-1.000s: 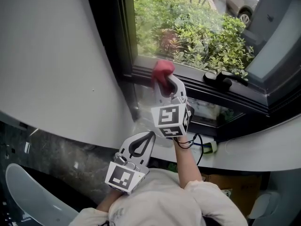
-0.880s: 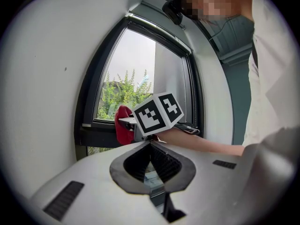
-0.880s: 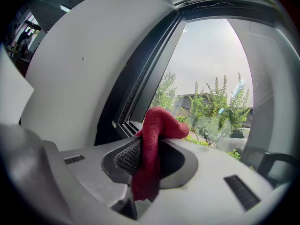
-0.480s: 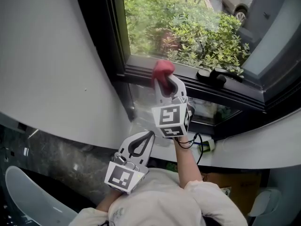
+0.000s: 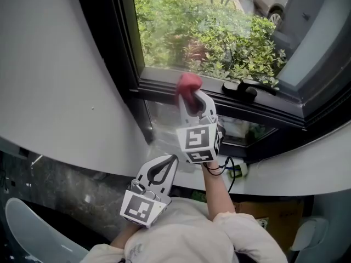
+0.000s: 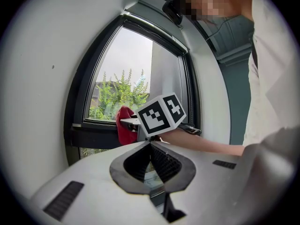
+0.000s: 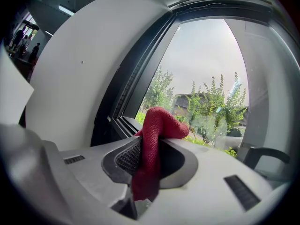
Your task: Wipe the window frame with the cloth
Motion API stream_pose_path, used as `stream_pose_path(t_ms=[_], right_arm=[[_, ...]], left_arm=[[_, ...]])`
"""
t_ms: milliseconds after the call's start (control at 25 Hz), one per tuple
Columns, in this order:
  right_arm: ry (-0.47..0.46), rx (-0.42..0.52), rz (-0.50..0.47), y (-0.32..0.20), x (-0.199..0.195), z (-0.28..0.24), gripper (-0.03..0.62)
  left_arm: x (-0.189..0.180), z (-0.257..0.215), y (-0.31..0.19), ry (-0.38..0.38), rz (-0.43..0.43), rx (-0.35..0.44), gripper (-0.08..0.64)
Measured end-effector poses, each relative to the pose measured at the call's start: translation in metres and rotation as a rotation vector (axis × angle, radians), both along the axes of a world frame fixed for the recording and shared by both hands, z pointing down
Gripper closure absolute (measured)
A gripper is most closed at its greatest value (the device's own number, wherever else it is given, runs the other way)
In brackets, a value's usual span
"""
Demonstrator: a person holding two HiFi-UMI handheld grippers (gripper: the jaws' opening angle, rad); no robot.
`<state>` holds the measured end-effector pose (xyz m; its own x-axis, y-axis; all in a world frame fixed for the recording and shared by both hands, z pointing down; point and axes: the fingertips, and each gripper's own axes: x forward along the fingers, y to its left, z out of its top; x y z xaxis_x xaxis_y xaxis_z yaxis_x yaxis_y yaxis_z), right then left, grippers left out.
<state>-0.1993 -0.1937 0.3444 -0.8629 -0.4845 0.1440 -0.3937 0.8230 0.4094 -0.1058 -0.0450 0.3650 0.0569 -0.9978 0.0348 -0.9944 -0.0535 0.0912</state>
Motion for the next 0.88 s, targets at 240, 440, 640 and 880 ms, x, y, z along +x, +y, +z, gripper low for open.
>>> stream_pose_path(t_ms=[240, 440, 640, 880], right_arm=[[-0.001, -0.007, 0.006, -0.004, 0.009, 0.000, 0.503], [-0.006, -0.009, 0.012, -0.008, 0.018, 0.000, 0.503], [-0.010, -0.008, 0.024, -0.014, 0.026, -0.001, 0.503], [-0.015, -0.009, 0.030, -0.018, 0.036, 0.000, 0.503]], left_arm=[[0.004, -0.001, -0.003, -0.001, 0.011, 0.001, 0.552], [0.008, 0.000, -0.005, -0.001, 0.015, -0.010, 0.552], [0.013, -0.002, -0.008, -0.001, 0.026, -0.005, 0.552], [0.016, 0.000, -0.009, 0.004, 0.030, -0.004, 0.552]])
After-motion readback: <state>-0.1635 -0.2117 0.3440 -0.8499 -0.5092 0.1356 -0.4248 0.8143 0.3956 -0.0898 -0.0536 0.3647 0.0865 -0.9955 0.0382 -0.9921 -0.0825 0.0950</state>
